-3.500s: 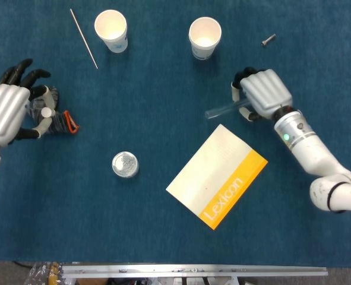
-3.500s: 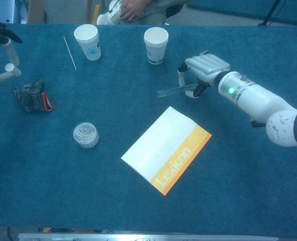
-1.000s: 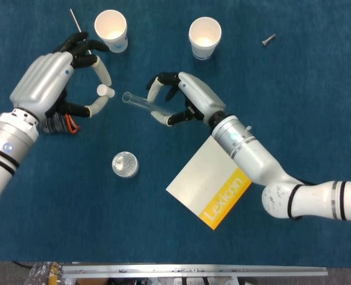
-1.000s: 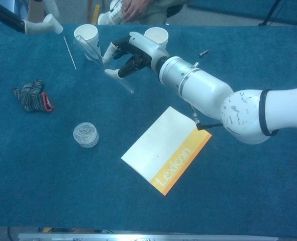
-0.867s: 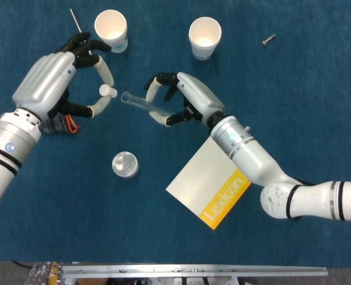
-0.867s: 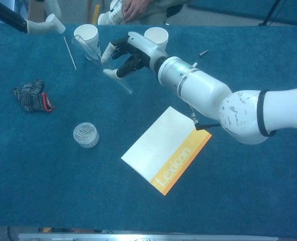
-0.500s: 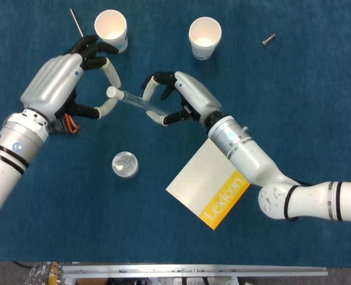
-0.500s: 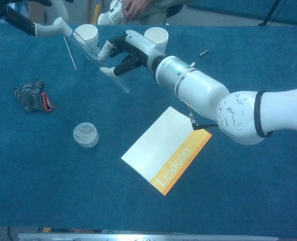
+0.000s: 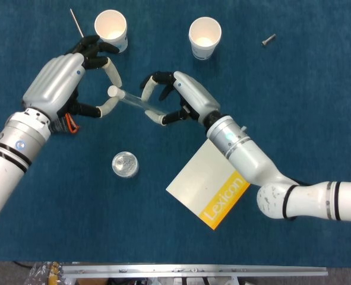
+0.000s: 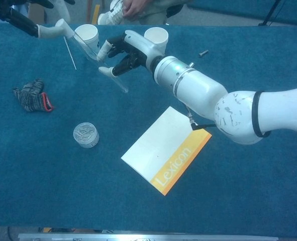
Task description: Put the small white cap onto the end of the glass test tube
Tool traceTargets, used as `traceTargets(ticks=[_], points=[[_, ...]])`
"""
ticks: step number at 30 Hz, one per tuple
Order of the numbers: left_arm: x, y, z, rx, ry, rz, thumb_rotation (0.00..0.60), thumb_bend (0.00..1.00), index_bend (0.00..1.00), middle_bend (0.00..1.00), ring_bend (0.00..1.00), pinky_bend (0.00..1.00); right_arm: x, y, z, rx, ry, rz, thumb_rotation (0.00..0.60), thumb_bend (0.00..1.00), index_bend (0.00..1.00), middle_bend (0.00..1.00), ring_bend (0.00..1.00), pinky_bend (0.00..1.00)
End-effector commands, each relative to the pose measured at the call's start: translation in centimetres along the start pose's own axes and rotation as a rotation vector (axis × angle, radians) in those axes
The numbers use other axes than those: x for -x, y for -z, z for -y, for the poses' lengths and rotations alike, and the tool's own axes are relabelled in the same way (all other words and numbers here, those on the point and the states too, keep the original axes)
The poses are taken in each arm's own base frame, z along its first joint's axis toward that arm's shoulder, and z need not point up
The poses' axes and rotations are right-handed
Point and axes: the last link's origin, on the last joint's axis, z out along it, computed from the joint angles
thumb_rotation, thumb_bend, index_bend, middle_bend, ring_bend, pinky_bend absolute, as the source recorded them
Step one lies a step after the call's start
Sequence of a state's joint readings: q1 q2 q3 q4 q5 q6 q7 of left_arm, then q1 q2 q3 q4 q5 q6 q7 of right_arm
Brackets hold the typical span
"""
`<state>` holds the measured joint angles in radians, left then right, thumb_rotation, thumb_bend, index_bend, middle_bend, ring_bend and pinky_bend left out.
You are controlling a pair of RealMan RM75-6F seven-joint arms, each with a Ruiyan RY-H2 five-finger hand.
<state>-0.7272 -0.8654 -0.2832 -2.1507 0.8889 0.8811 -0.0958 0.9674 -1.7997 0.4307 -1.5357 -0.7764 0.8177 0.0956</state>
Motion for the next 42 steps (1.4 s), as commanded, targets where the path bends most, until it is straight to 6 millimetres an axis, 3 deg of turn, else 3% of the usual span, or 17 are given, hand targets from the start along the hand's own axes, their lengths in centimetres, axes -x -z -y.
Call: traceTargets(ticks=[1, 36, 39, 42], points=[[0.04, -0.04, 0.01, 0.000, 0.001, 0.001, 0.600, 0.35, 0.54, 0.17, 0.00, 0.00, 0.00, -0.04, 0.01, 0.001, -0.003, 0.000, 0.600, 0.29, 0.64, 0.35, 0.21, 0.38], [0.63, -0.09, 0.23, -0.005, 0.005, 0.020, 0.600, 0.35, 0.54, 0.17, 0.00, 0.00, 0.57, -0.38, 0.60, -0.005, -0.024, -0.002, 0.600, 0.29, 0.64, 0.35, 0.21, 0.38], [0.55, -0.01, 0.32, -0.006, -0.002, 0.018, 0.600, 0.35, 0.51, 0.15, 0.00, 0.00, 0.46, -0.35, 0.44, 0.000, -0.017, -0.003, 0.600, 0.29, 0.64, 0.35, 0.21, 0.38], [0.39, 0.08, 0.39, -0.004, -0.011, 0.017, 0.600, 0.35, 0.39, 0.10, 0.00, 0.00, 0.31, -0.27, 0.32, 0.003, -0.010, -0.003, 0.600, 0.29, 0.64, 0.35, 0.21, 0.38]])
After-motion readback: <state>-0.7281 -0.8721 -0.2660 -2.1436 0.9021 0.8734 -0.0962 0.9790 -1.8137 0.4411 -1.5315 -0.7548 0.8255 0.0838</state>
